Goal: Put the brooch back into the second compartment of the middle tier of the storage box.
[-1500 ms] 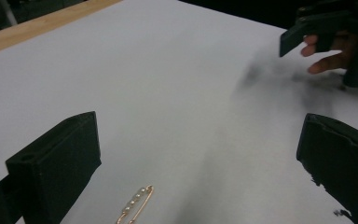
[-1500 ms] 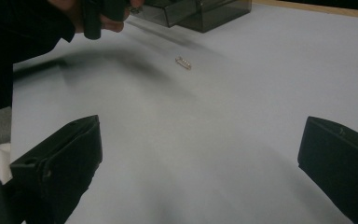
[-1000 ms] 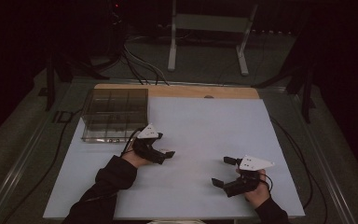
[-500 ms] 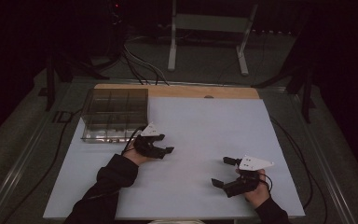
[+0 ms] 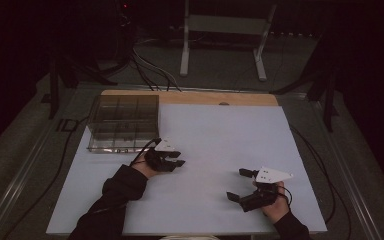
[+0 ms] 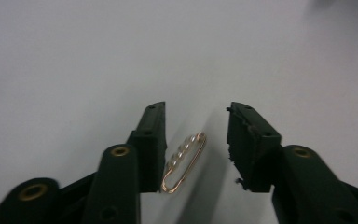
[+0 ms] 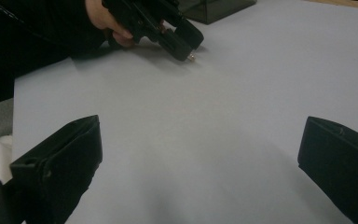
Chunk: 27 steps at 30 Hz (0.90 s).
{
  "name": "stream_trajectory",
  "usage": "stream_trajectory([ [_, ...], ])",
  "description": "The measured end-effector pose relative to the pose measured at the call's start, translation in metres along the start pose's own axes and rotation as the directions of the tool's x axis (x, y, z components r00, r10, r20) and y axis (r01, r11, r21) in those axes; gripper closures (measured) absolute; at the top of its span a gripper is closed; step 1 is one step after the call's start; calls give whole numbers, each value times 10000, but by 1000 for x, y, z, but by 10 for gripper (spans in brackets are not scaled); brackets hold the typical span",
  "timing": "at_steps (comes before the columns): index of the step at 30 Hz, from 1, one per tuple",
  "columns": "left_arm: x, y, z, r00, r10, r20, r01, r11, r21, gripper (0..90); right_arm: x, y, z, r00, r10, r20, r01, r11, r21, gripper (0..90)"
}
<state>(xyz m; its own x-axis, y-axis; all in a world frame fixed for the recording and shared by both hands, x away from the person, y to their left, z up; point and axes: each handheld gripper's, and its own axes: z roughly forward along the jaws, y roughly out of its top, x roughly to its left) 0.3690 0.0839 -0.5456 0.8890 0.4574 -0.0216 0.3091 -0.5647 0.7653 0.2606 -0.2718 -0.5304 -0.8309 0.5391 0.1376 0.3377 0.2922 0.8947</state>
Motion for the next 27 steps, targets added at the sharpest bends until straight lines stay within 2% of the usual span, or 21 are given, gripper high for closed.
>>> stream_trajectory([
  [3, 2, -1, 1, 9999, -37, 103, 36, 10000, 84, 622, 0, 0, 0, 10000, -22, 5, 22, 10000, 4, 0],
  [11, 10, -1, 1, 9983, -470, 348, 461, 9986, 255, 687, 0, 0, 0, 10000, 11, -28, -11, 10000, 22, 0],
  [17, 10, 0, 1, 9987, -484, 133, 479, 9982, 374, 755, 0, 0, 0, 10000, 14, -18, -14, 10000, 22, 0],
  [22, 9, 1, 1, 9991, -407, 116, 402, 9983, 424, 839, 0, 0, 0, 10000, 20, -4, -20, 10000, 25, 0],
  [27, 9, 0, 1, 9989, -443, 123, 438, 9982, 421, 863, 0, 0, 0, 10000, 31, -2, -31, 10000, 30, 0],
])
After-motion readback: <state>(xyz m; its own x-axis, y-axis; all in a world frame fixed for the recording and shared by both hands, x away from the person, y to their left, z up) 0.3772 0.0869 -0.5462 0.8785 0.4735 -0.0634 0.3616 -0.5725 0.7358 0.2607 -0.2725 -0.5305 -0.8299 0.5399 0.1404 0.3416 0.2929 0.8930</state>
